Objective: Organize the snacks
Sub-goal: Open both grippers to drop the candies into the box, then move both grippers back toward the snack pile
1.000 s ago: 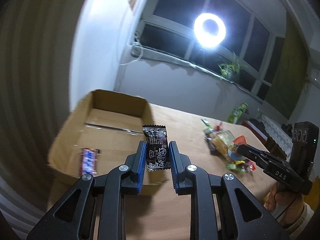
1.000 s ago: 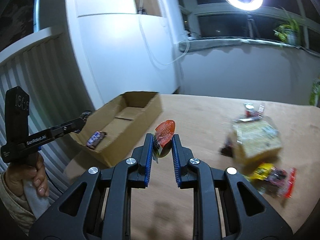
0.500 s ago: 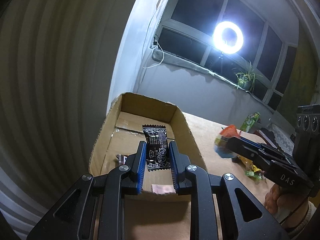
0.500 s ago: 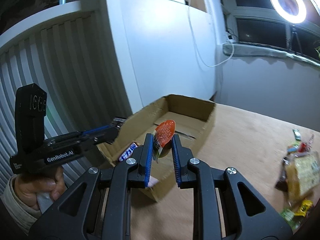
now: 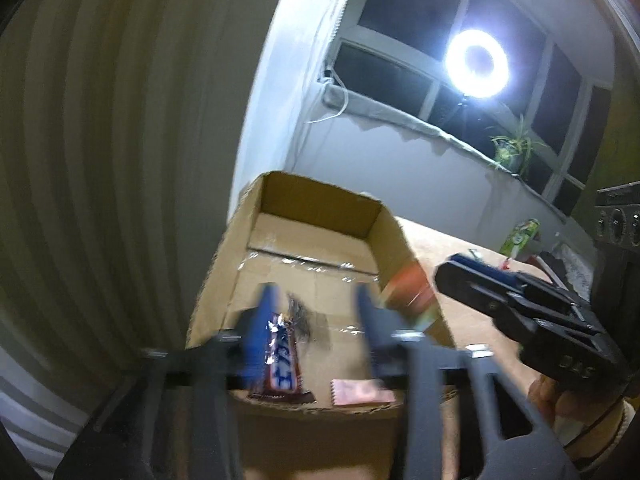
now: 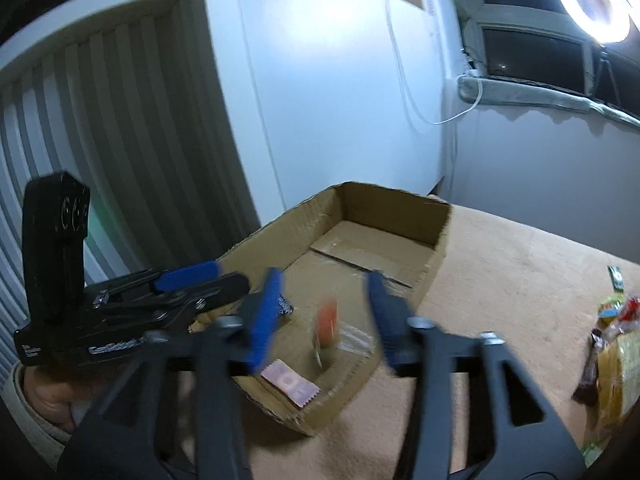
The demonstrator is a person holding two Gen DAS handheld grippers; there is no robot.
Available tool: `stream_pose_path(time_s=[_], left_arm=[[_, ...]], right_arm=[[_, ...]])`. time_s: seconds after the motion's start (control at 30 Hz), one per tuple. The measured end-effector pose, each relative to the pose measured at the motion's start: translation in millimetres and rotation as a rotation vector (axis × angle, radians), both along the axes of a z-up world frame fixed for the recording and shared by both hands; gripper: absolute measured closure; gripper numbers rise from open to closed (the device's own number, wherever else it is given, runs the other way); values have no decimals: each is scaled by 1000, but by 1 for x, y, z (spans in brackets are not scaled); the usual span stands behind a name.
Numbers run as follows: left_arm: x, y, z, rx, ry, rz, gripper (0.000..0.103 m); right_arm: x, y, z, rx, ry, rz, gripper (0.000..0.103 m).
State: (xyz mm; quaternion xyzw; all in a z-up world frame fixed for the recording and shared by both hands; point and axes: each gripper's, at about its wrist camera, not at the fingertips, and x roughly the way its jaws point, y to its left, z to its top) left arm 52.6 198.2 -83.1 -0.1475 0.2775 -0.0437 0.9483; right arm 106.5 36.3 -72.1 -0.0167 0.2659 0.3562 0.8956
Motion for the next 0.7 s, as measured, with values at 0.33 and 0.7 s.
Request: stream_pose_path(time_s=[0.33,0.7], left_arm=[[-33,6,5,14,-10,29,35],[-39,-9,18,39,-34,12,35]], right_arm=[[-26,-46,-7,-3,8,-93,44],[-53,-66,-10,-24,-1,-124,40]])
